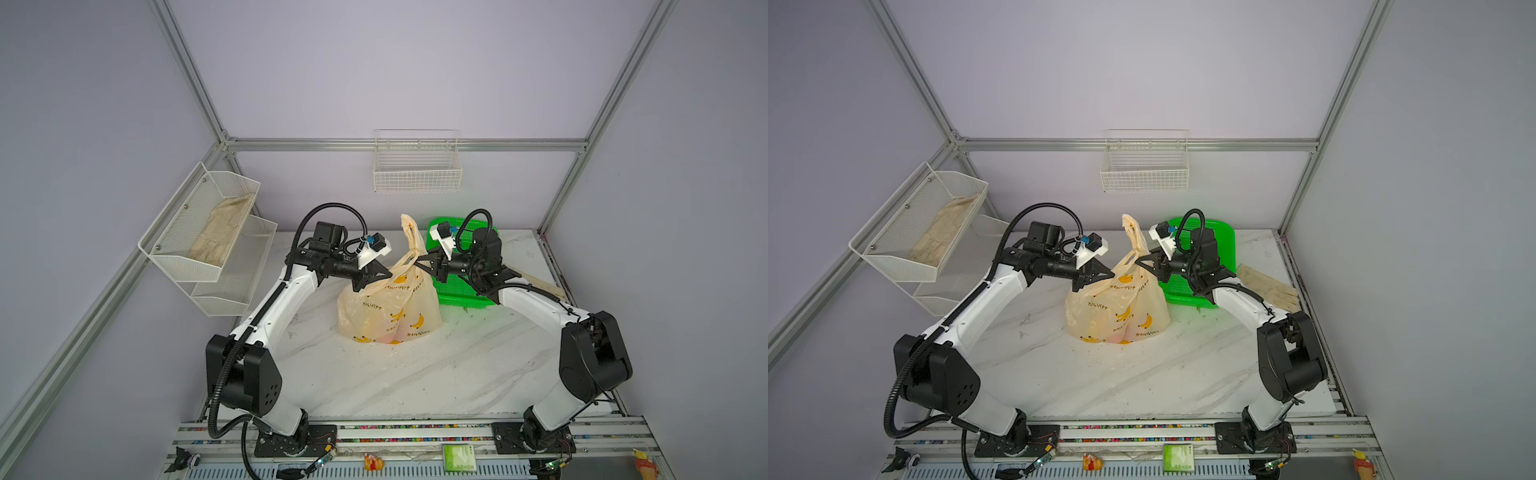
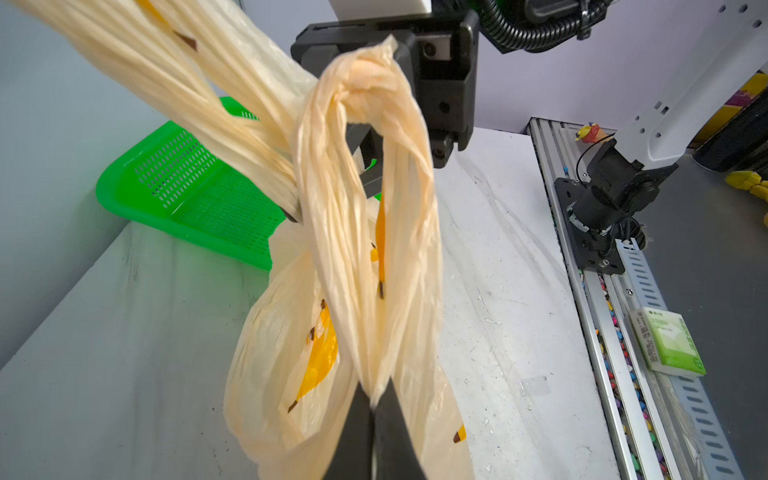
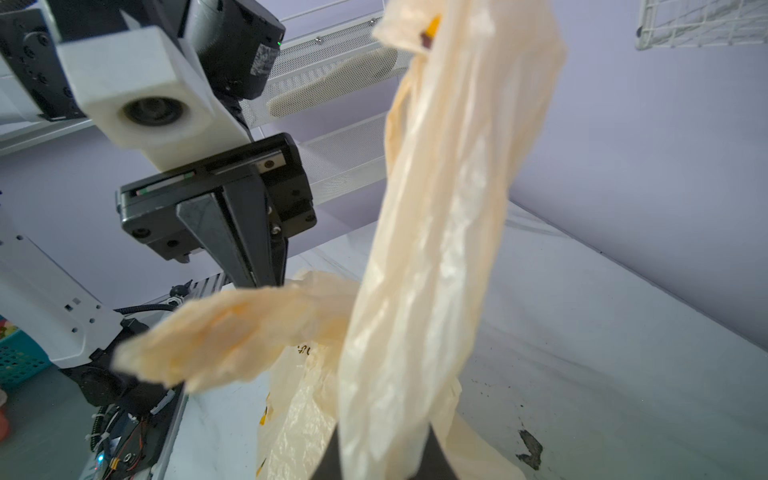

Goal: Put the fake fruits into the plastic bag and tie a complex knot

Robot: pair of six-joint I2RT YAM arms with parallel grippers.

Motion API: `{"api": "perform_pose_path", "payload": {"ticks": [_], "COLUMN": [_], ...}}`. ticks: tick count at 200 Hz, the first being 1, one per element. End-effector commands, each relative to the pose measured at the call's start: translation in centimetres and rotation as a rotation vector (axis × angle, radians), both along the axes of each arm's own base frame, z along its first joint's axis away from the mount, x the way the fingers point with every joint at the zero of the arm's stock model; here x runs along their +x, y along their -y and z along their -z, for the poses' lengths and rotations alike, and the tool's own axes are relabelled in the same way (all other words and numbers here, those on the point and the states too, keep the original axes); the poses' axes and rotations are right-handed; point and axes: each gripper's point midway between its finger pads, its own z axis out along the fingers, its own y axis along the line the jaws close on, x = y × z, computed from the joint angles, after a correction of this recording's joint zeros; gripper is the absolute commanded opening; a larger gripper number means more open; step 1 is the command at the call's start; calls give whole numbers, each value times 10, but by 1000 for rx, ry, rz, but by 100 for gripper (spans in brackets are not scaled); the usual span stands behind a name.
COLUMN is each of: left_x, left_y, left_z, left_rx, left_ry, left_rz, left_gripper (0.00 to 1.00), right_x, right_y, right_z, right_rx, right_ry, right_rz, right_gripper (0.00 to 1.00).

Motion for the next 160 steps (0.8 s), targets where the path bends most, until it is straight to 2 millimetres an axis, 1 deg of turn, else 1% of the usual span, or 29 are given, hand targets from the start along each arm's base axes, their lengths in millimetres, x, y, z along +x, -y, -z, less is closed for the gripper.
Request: {"api": "perform_pose_path", "payload": {"ticks": [1,8,33,56,80,92,131,140,149,160], "left_x": [4,4,6,10,11,10,11,12,13,14], "left_y": [3,5,8,9,10,12,15,16,16,18], "left_z": [-29,-30,-31,-33,-35,-35,-33,-34,-35,-36], "left_rx": [28,30,47,60,58,60,67,66,63,58], "left_ry": [104,109,123,130,131,132,132,131,128,124], "left_rz": [18,23,29,28,31,37,46,47,46,47], "left_gripper": [0,0,0,0,0,0,0,0,0,0], "right_x": [-11,-11,-12,-18,-19,-18,-21,-23,-24,-25], "right_y": [-3,-3,-4,-4,-4,-4,-4,-6,-7,-8], "right_z": [6,8,12,12,12,10,-5,-5,-4,-2], "right_rx": [3,1,-3,11,19,29,88,90,88,82], "right_ry": [33,32,33,52,57,61,97,98,99,98], "right_rz": [-61,-63,-80,-104,-109,-99,-95,-103,-106,-113], "right_gripper": [20,22,26,31,35,37,45,47,50,57]}}
